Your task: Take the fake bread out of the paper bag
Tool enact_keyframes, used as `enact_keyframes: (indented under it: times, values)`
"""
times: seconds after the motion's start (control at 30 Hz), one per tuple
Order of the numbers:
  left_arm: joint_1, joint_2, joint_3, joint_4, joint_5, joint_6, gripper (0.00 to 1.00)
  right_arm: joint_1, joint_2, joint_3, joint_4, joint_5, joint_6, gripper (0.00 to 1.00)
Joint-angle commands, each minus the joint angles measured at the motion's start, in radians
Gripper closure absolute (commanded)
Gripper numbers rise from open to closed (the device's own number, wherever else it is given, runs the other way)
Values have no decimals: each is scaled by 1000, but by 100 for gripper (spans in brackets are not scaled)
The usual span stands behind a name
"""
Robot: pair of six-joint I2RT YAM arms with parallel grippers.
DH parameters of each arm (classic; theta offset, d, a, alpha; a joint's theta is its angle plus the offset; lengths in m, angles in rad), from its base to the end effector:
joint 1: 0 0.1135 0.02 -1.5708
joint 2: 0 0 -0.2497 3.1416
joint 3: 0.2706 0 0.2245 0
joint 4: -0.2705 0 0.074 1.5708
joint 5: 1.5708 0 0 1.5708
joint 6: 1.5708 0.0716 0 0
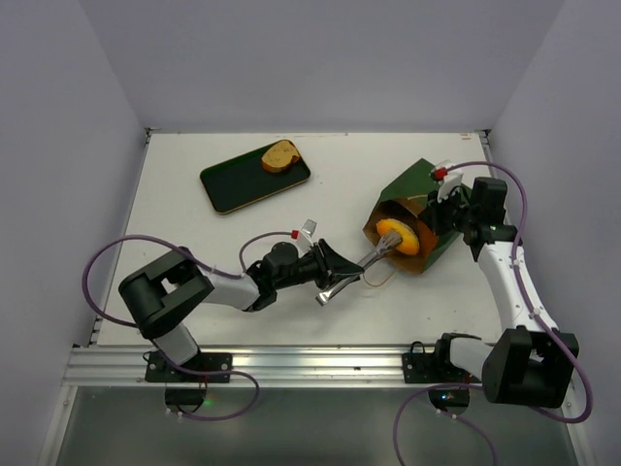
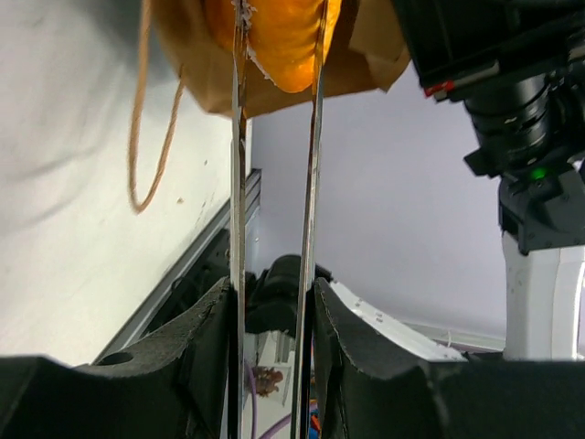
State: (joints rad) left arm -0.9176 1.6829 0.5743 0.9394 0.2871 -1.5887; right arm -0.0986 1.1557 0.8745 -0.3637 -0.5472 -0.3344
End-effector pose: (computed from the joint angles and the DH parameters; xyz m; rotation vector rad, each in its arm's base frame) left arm 0.1898 -0.2813 0.1707 -0.4801 2.2070 -1.8982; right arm 0.2542 0.0123 0.2584 -0.5415 2.0598 0.3519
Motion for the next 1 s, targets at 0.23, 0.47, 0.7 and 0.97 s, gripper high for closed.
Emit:
enact_keyframes:
  times: [0.23, 0.47, 0.7, 0.97]
  values:
    - [-3, -282, -71, -203, 54, 183, 100, -7, -30, -6, 71, 32, 31, 100]
    - [80, -500, -76, -444, 49, 289, 100, -7, -31, -8, 72, 27, 29, 100]
    - [313, -621, -21, -616, 113, 374, 100, -7, -40, -8, 75, 18, 31, 100]
    - [597, -421, 56, -529, 178, 354, 100, -7, -50, -8, 75, 7, 34, 100]
